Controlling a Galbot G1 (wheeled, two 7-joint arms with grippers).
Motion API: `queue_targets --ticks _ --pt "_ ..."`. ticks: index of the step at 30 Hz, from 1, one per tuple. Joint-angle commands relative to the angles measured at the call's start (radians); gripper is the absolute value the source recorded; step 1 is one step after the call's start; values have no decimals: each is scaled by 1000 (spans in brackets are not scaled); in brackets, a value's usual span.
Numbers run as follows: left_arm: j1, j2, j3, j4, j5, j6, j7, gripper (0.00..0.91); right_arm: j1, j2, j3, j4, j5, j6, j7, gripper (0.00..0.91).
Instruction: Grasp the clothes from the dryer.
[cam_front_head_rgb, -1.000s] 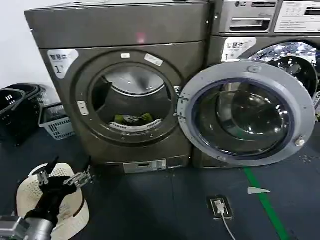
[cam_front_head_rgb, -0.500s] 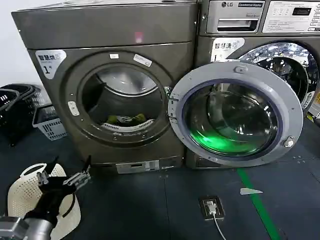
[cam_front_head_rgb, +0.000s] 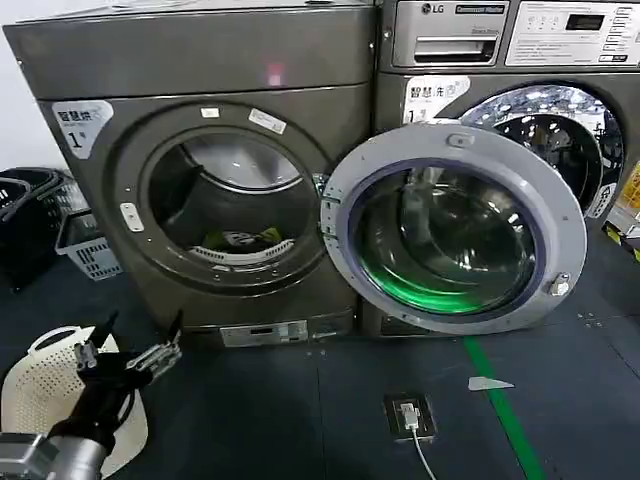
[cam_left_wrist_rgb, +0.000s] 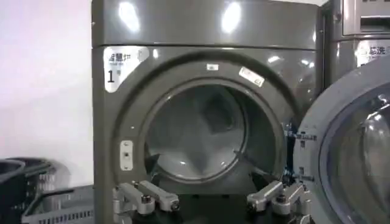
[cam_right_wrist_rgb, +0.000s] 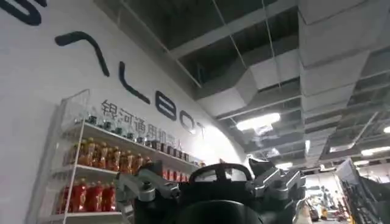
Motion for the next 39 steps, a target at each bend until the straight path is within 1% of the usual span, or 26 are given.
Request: queue_targets --ticks 1,4,8,14,24,39 --pt "0 0 -1 -5 2 2 1 907 -1 1 4 1 1 9 -11 907" --pt "-4 3 -2 -10 -3 2 2 907 -5 9 12 4 5 13 -29 907" --pt "-2 7 -3 -21 -3 0 3 907 -12 10 28 8 17 13 -35 907" --pt "2 8 -1 -27 -3 1 5 907 -19 13 32 0 24 27 -31 907" --pt "10 9 0 -32 -3 0 5 907 -32 9 46 -4 27 24 -29 907" --pt "5 8 -2 -25 -3 0 5 907 -28 16 43 6 19 21 -41 907"
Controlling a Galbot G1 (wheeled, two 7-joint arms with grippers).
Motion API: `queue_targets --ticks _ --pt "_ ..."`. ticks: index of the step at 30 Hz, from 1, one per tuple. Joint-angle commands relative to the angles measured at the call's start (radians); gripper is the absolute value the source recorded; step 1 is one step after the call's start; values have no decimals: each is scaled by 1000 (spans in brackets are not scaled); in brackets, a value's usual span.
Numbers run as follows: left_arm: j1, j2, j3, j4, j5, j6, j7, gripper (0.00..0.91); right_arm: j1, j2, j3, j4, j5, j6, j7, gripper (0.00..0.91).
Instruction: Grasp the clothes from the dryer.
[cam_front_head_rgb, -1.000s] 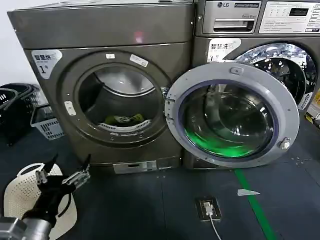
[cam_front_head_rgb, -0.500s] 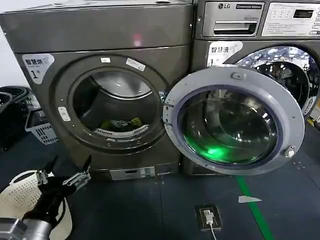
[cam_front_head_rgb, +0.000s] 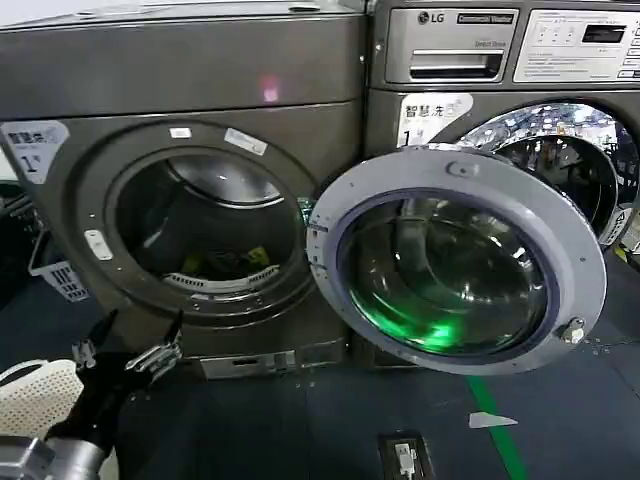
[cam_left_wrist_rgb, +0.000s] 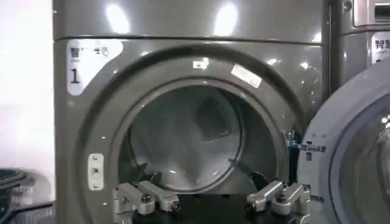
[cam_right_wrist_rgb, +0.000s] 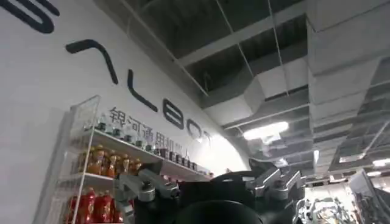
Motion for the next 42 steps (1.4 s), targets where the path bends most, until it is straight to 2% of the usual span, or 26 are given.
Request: queue_targets --ticks 1,22,28,36,42 --pt "-3 0 1 -10 0 0 1 907 1 1 -1 4 0 0 -2 907" --pt "-4 4 2 -9 0 1 2 907 -3 12 2 12 -4 4 -10 907" --pt "-18 7 11 25 -1 -18 5 907 -8 30 -2 29 -29 5 -20 907" --pt "-140 29 54 164 0 -31 19 907 -53 45 25 39 -72 -2 -13 907" --pt "-359 59 106 420 43 -49 11 907 -92 37 72 41 -91 -2 -4 907"
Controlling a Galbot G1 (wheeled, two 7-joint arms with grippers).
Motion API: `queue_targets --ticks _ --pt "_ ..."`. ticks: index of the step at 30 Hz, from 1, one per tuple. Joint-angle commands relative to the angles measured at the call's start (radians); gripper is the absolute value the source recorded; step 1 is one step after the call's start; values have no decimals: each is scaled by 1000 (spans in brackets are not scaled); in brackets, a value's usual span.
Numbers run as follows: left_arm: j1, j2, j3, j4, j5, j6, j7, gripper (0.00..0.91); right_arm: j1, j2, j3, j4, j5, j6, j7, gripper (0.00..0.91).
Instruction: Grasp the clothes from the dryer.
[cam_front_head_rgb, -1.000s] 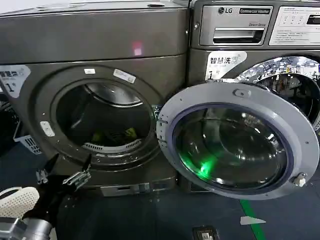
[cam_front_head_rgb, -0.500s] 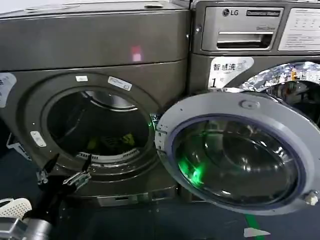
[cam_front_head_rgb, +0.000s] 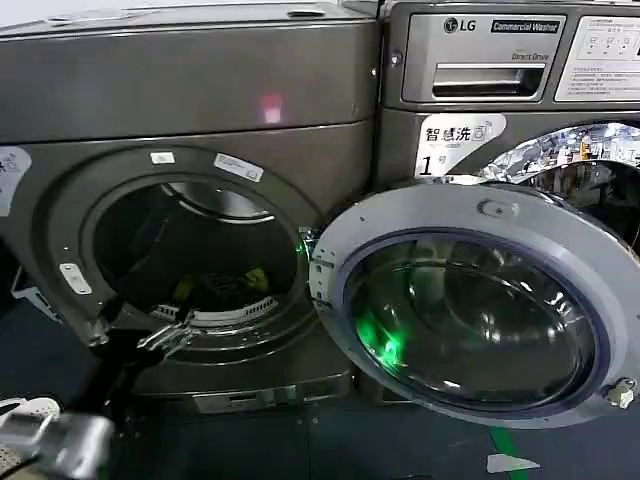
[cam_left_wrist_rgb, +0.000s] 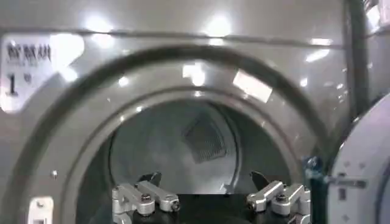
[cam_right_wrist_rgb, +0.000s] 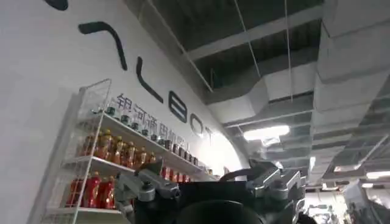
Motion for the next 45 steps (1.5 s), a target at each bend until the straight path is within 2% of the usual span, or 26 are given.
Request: queue_targets --ticks 1,5,9,13,15,19,26,29,31,33,37,40,45 --pt "-249 28 55 353 40 -14 -2 907 -42 -7 47 -5 -23 0 2 907" --pt "-403 65 95 578 70 -33 1 907 -42 -10 52 -10 -23 2 -2 907" --pt "-592 81 158 753 69 -70 -13 907 -27 3 35 -6 -23 3 -3 907" --pt "-715 107 244 899 84 -79 14 907 -27 2 40 -21 -23 6 -5 907" --pt "-785 168 324 994 158 -59 108 907 -25 1 41 -27 -23 8 -6 907" --pt "-928 270 482 1153 180 -62 218 907 -1 9 25 -31 -23 13 -7 907" --pt "-1131 327 702 1447 290 -133 446 907 11 26 13 -42 -22 21 -13 907" --pt "-1241 315 829 1613 378 -203 563 907 13 25 13 -40 -22 21 -13 907" --pt "-1304 296 874 1704 450 -275 633 907 14 28 13 -42 -23 24 -15 907" --pt "-1356 276 902 1762 470 -307 677 907 15 30 13 -44 -24 28 -16 907" --pt "-1493 201 997 1940 617 -397 759 907 14 32 13 -47 -25 30 -17 907" --pt "-1550 143 1007 2071 756 -470 811 907 11 31 18 -56 -28 35 -20 907" --pt "-1566 109 1028 2137 951 -502 823 907 27 37 -4 -53 -37 38 -20 907"
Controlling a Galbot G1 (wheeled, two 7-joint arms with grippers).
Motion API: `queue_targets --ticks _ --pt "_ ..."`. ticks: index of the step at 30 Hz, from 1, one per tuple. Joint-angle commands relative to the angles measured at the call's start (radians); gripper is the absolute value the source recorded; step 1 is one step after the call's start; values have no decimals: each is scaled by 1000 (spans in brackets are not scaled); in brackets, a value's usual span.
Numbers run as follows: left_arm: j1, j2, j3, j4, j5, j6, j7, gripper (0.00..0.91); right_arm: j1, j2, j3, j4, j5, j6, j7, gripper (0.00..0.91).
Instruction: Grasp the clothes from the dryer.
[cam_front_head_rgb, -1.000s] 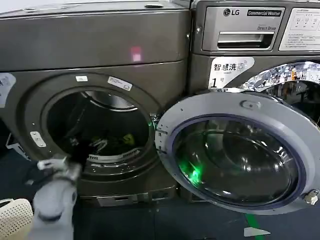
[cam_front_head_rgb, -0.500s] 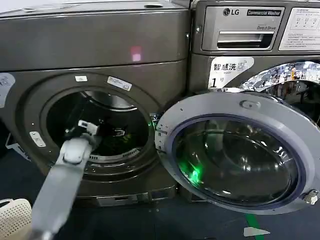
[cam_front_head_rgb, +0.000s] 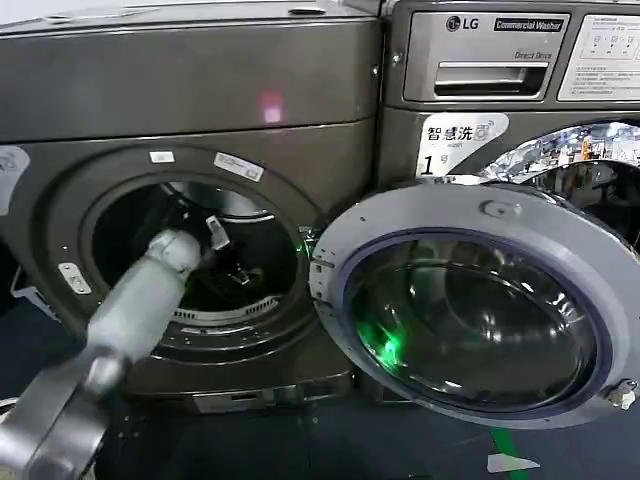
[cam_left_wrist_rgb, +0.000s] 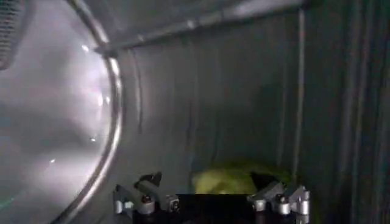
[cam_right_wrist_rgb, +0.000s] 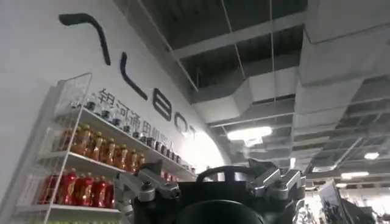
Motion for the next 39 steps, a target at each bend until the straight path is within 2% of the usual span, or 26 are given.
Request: queue_targets --ticks 1,10,28,36,38,39 --pt "-165 -79 114 297 369 -127 132 907 15 4 -20 3 -7 1 0 907" --pt "-173 -140 77 398 392 -115 114 907 25 1 -28 3 -17 3 1 907" --pt "-83 -149 30 384 242 -130 94 907 26 -1 -43 18 -22 3 3 907" --pt "-46 -164 13 391 246 -122 84 907 23 3 -40 15 -22 5 1 907" --pt "-46 -163 14 397 256 -124 90 774 24 5 -41 15 -23 6 1 907" --pt "-47 -162 15 399 258 -125 96 580 25 5 -41 16 -23 6 1 907"
